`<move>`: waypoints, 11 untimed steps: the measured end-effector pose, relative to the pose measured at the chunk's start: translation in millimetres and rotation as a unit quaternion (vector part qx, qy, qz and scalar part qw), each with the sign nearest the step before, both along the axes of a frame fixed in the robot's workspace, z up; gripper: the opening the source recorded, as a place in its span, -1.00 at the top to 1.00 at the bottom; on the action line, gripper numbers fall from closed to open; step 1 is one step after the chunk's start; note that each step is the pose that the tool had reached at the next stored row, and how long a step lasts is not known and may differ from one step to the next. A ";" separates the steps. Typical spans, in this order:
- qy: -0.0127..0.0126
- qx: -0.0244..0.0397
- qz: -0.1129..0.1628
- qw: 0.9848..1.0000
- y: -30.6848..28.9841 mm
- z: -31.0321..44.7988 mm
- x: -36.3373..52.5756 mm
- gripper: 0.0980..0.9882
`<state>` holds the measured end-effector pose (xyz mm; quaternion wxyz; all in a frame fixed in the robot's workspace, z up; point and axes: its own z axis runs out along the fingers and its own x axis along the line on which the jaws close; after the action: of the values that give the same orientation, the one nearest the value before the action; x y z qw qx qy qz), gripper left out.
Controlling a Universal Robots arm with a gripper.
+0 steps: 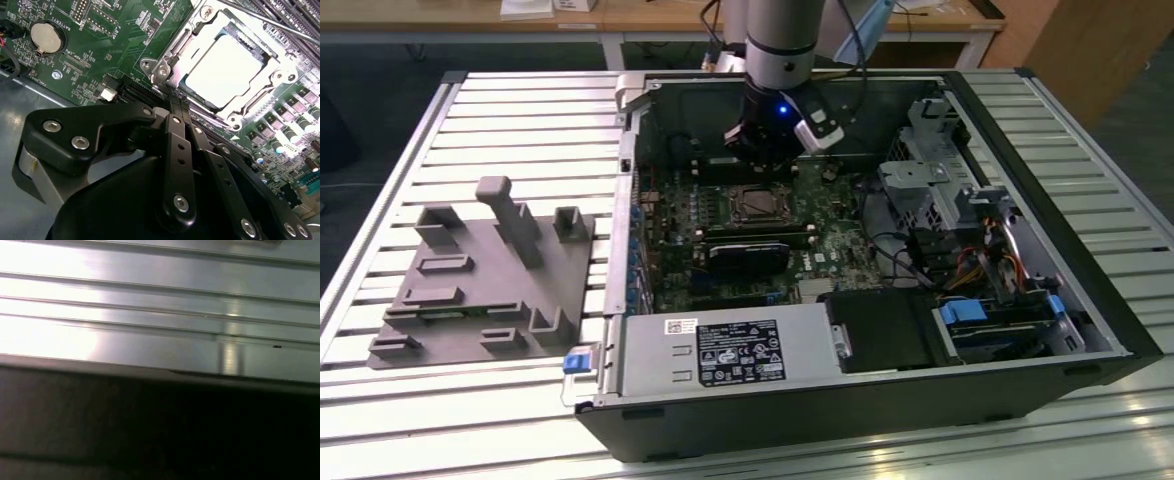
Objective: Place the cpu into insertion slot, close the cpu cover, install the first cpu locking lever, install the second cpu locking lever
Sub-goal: 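Install the first cpu locking lever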
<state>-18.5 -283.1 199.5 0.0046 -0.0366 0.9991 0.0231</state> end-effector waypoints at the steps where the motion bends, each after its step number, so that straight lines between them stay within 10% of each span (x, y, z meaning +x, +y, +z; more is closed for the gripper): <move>1: 0.000 -0.001 0.000 1.000 0.2 -0.2 0.0 0.98; 11: 0.000 -0.007 0.000 1.000 1.1 1.0 0.0 0.98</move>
<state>-18.5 -282.0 200.5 0.0044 -0.0367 0.9992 0.0162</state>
